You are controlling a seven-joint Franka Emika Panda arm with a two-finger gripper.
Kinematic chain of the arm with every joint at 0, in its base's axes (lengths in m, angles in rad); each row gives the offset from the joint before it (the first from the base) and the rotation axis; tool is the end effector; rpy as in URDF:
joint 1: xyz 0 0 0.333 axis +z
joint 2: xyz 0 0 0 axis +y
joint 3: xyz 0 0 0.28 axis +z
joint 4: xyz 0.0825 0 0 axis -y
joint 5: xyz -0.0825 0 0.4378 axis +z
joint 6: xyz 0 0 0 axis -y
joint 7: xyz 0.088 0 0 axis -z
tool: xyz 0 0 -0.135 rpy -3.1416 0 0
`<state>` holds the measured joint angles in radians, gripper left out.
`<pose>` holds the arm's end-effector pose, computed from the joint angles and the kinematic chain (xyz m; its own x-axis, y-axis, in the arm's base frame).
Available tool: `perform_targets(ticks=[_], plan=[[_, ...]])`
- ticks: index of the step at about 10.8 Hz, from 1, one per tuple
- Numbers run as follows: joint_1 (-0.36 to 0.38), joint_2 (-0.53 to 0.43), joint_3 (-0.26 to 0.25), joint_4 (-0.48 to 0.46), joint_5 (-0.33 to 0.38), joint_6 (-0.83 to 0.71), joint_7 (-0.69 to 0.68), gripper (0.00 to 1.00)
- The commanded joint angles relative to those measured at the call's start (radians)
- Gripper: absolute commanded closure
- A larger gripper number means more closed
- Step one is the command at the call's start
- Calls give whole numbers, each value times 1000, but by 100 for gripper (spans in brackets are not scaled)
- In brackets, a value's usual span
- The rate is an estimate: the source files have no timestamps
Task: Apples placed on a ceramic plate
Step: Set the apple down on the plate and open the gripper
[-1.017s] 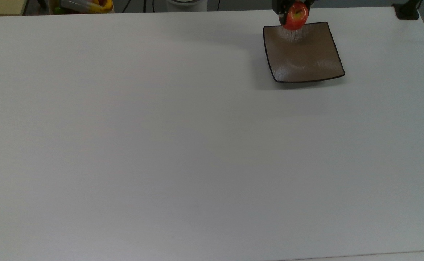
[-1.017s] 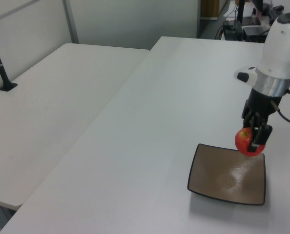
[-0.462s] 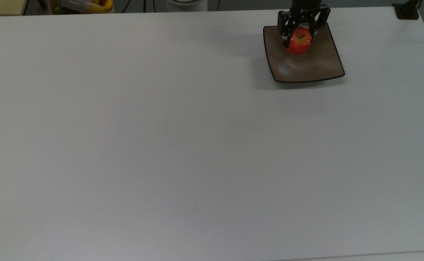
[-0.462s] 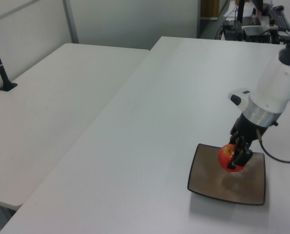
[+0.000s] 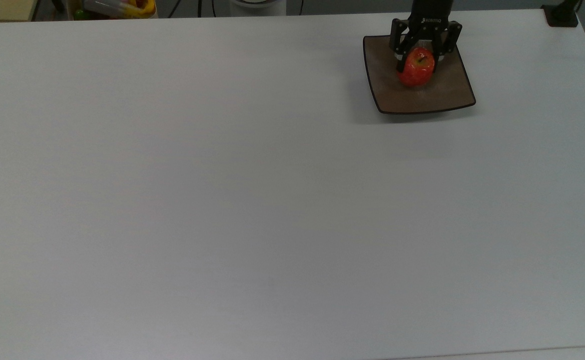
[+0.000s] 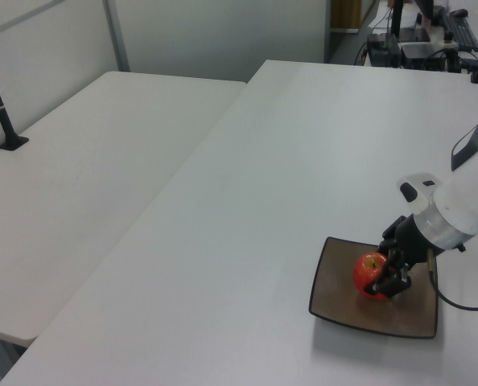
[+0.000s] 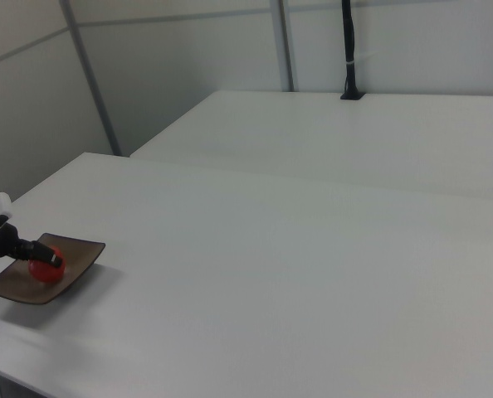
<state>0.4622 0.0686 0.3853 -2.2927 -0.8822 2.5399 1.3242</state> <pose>0.3848 0.4342 0.2402 0.8306 0.2235 0.5101 0.1747 -0.9743 0.1423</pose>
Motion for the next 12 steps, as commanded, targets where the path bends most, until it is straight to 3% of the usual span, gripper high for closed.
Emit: perform_targets(ticks=[1, 2, 4, 5, 6, 12], plan=[[-14, 23, 1, 16, -38, 68, 49, 87], [-14, 23, 1, 16, -38, 68, 50, 76], [-19, 25, 1, 16, -32, 63, 56, 14], [-17, 25, 1, 16, -32, 62, 56, 4], [-17, 25, 1, 16, -32, 60, 56, 0], [-19, -16, 1, 74, -17, 1, 47, 0]])
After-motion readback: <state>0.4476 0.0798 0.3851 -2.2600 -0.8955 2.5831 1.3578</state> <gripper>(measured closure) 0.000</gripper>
